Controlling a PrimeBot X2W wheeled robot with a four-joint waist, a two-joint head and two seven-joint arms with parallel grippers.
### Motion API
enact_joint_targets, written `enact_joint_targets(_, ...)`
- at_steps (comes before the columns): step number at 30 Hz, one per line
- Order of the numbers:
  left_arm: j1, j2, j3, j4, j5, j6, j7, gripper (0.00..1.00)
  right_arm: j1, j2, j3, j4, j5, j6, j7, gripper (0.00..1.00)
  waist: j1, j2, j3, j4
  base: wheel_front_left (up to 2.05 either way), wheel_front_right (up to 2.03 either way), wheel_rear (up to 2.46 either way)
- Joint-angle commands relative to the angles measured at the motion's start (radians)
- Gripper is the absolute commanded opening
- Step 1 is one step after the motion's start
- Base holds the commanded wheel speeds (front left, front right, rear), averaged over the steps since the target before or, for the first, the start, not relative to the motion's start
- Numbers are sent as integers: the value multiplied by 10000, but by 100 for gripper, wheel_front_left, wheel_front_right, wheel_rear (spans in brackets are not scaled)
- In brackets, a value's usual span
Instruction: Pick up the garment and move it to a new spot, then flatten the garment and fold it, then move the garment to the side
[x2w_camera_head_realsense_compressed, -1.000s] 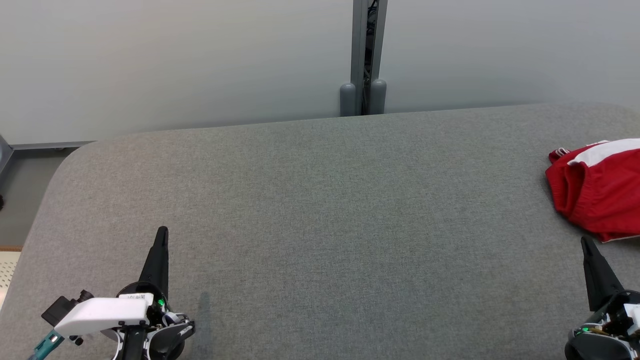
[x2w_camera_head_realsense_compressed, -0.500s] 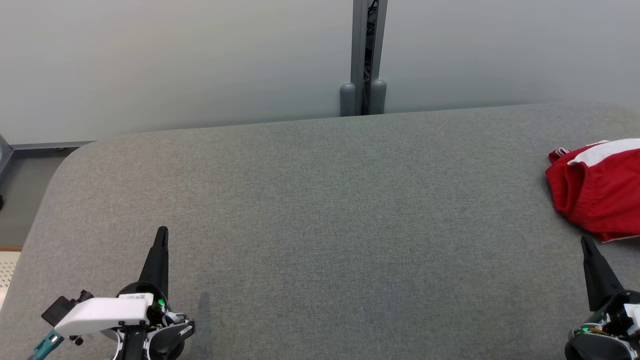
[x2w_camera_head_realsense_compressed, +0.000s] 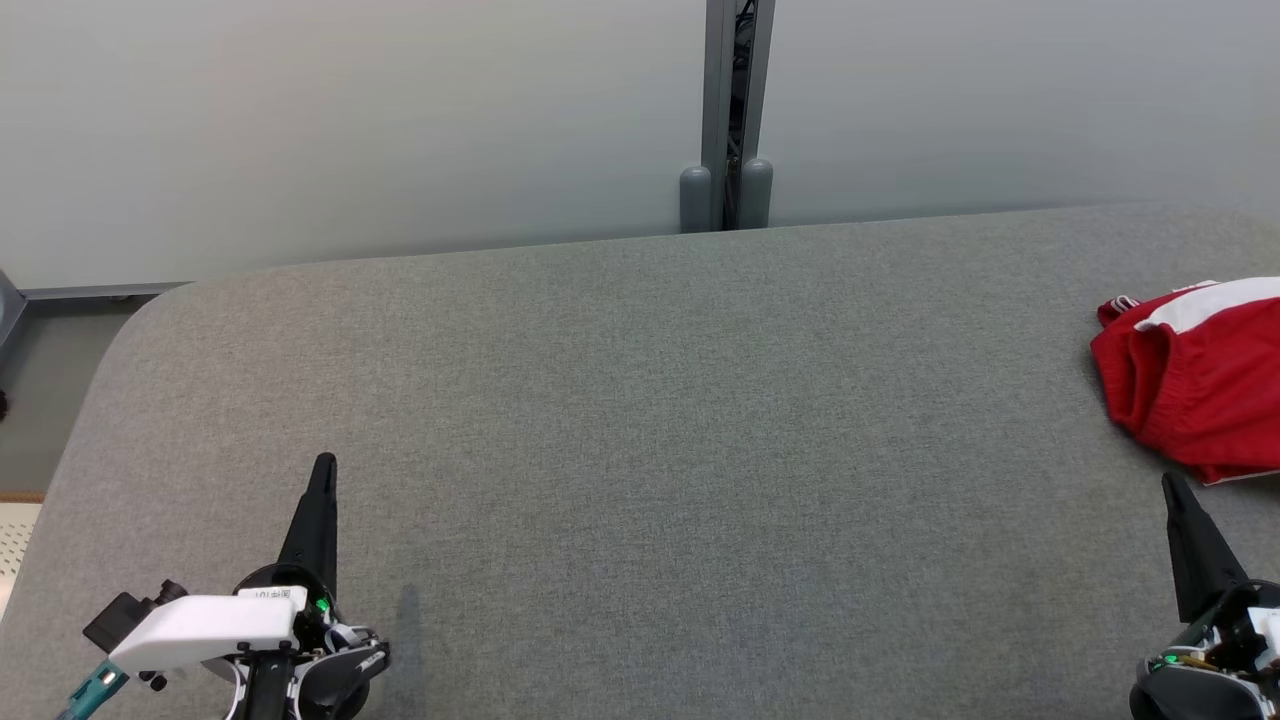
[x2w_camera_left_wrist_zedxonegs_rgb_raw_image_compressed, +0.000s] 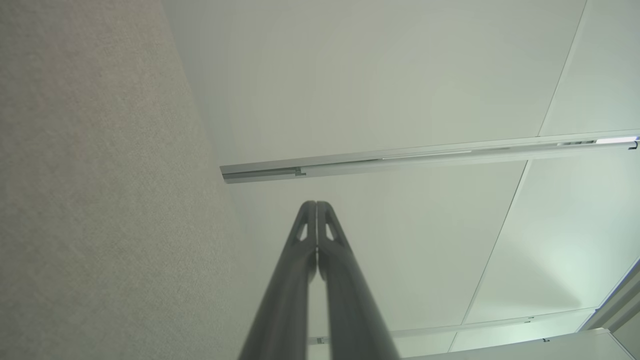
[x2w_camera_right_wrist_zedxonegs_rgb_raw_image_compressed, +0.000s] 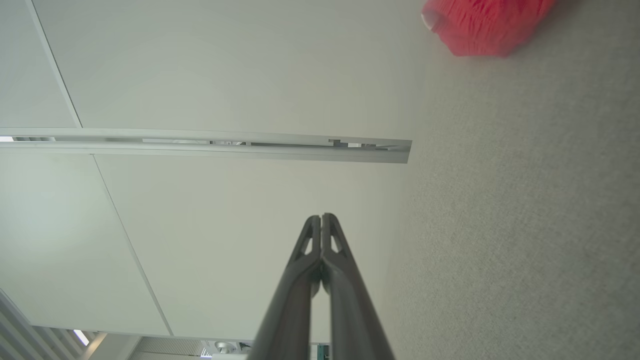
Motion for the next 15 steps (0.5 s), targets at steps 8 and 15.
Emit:
enact_joint_targets(8,-175,28,46,-18,34,-73,10,0,-21,-92,-5,-40,24,4,49,0,0,0,0,0,0,0,0)
enact_joint_targets(15,-175,28,47,-18,34,-73,10,0,-21,-92,-5,-40,24,4,49,0,0,0,0,0,0,0,0)
